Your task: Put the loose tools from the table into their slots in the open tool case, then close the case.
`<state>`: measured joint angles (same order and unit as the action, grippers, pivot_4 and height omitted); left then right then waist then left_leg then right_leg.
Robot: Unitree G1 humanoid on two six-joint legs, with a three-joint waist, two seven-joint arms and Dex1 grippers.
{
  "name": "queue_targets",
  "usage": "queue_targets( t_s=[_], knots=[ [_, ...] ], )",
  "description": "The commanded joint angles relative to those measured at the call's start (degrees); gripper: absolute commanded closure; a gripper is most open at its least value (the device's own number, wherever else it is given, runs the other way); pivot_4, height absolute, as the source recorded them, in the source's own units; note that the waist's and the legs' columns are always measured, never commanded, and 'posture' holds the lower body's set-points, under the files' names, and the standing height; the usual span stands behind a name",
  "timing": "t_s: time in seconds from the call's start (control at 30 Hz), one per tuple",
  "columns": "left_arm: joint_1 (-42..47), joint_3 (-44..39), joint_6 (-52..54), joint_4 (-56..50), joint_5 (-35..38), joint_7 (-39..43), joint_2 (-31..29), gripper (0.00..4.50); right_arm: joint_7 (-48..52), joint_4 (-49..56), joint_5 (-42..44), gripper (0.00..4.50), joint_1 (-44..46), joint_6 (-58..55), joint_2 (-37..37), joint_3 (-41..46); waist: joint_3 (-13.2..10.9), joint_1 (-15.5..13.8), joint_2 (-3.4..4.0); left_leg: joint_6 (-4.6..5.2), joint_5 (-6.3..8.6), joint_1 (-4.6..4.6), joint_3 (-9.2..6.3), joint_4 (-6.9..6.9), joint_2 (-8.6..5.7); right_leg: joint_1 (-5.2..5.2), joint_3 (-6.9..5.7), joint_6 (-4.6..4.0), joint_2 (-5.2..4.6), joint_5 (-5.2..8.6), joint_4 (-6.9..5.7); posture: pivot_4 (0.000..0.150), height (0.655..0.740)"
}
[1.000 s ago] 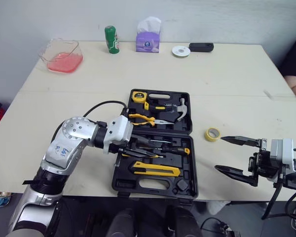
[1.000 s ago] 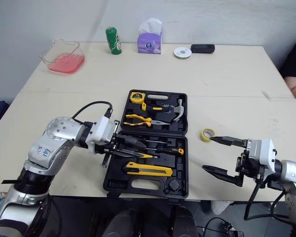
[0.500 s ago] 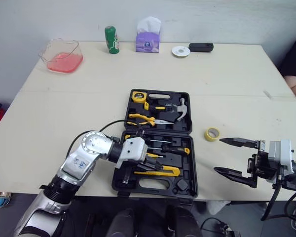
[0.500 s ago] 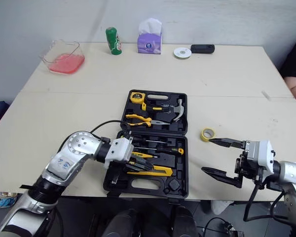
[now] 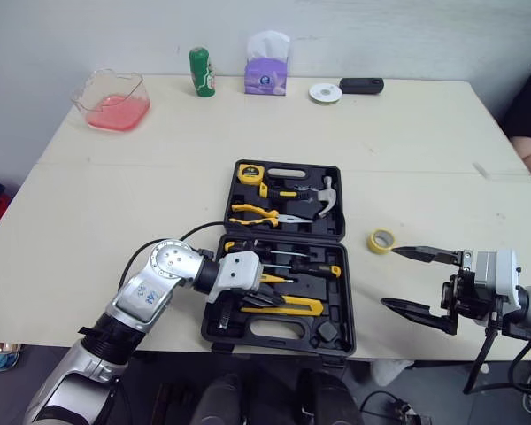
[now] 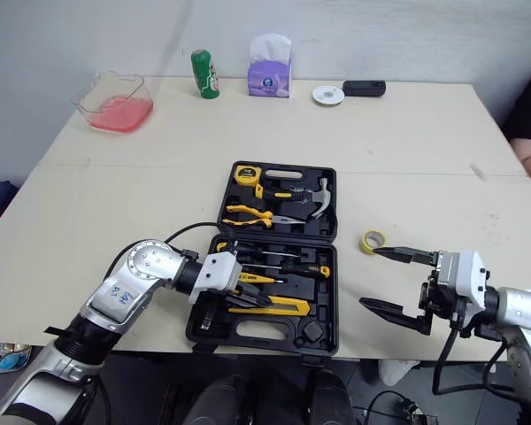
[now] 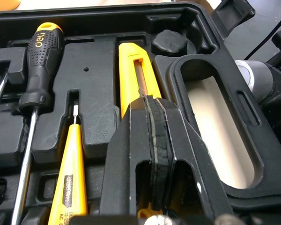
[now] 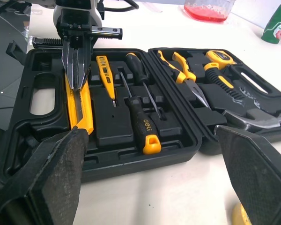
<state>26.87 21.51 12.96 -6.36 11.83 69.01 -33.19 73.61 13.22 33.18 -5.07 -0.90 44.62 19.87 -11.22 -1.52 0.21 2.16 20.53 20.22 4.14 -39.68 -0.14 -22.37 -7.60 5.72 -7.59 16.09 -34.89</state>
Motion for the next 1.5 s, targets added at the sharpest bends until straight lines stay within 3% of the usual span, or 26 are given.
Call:
queue_targets(
  t_s=[0.03,0.17,0.5,0.67,0.77,0.9,1.07,1.2,1.23,1.5],
  knots=[
    [-1.73,4.41,5.6,1.75,-5.51,-0.13,-2.85,4.43,-0.97,2.27,0.91,0.0,-0.75,0.25,-0.53,0.39,0.01,0.01,0.02,0.0,0.0,-0.01,0.0,0.0,0.0,0.01,0.0,0.0,0.0,0.0,-0.01,0.15,0.74],
    [-2.21,6.45,8.34,2.5,-6.81,-0.61,-3.91,4.43,-1.72,2.87,0.91,0.0,-0.8,-0.03,-0.79,-0.06,0.25,0.07,0.18,-0.01,0.01,-0.07,-0.01,0.0,0.01,0.07,0.01,0.0,0.0,0.0,-0.01,0.15,0.74],
    [-1.83,5.62,3.32,4.07,-6.71,-1.82,-3.52,4.43,-3.09,2.74,0.87,0.0,-0.99,0.21,-0.9,-0.3,0.6,0.08,0.35,-0.01,0.05,-0.23,-0.06,0.02,0.04,0.26,0.01,-0.01,-0.09,0.01,0.15,0.15,0.74],
    [-0.85,-3.54,-2.45,2.98,2.24,0.82,-2.55,4.43,-1.63,-0.06,1.16,0.0,-1.26,0.56,1.38,3.11,0.59,0.13,0.34,-0.02,0.05,-0.21,-0.07,0.01,0.06,0.23,0.01,-0.02,-0.13,0.01,0.16,0.15,0.74],
    [-1.63,-10.23,2.88,-2.38,12.13,5.96,-5.86,4.43,-0.53,-3.94,1.35,0.0,-0.81,2.09,2.65,7.08,0.49,0.17,0.26,-0.01,0.04,0.0,-0.06,-0.01,0.04,0.01,0.0,-0.02,-0.1,0.01,0.05,0.15,0.74],
    [-5.3,-20.61,3.87,-4.11,15.33,2.59,-9.76,4.43,-0.05,-12.77,0.45,0.0,0.29,4.59,5.33,14.18,0.44,0.16,0.26,-0.01,0.04,0.08,-0.06,-0.03,0.04,-0.04,-0.02,-0.02,-0.09,0.01,0.05,0.15,0.74],
    [-11.76,-33.25,1.24,3.54,12.48,-2.87,-15.75,2.12,-0.02,-23.91,-2.7,0.0,1.26,10.03,7.71,17.67,0.41,0.22,0.29,0.01,0.05,0.03,-0.05,0.02,0.07,-0.02,-0.02,-0.02,-0.08,0.01,0.15,0.15,0.74],
    [-15.73,-41.97,-0.81,9.13,12.49,-7.17,-17.18,0.3,-1.85,-29.88,-3.3,0.0,3.18,13.28,7.47,19.1,0.36,0.48,0.36,0.0,0.07,0.02,-0.01,0.04,0.08,-0.08,0.03,-0.02,-0.19,0.01,0.23,0.15,0.74],
    [-17.55,-44.1,-0.59,9.43,12.85,-7.67,-17.54,0.04,-2.59,-31.18,-3.42,0.0,3.35,13.59,7.41,19.47,0.36,0.52,0.36,-0.01,0.08,0.02,-0.01,0.08,0.08,-0.08,0.03,-0.02,-0.29,0.01,0.21,0.15,0.74],
    [-30.22,-57.73,-7.04,19.54,9.99,-15.82,-16.19,0.04,-11.63,-40.69,-2.33,0.0,4.85,11.85,5.93,22.98,0.35,1.38,0.38,-0.03,0.11,-0.01,0.03,0.32,0.03,-0.11,-0.09,-0.03,-0.56,0.02,0.29,0.15,0.74]
  ],
)
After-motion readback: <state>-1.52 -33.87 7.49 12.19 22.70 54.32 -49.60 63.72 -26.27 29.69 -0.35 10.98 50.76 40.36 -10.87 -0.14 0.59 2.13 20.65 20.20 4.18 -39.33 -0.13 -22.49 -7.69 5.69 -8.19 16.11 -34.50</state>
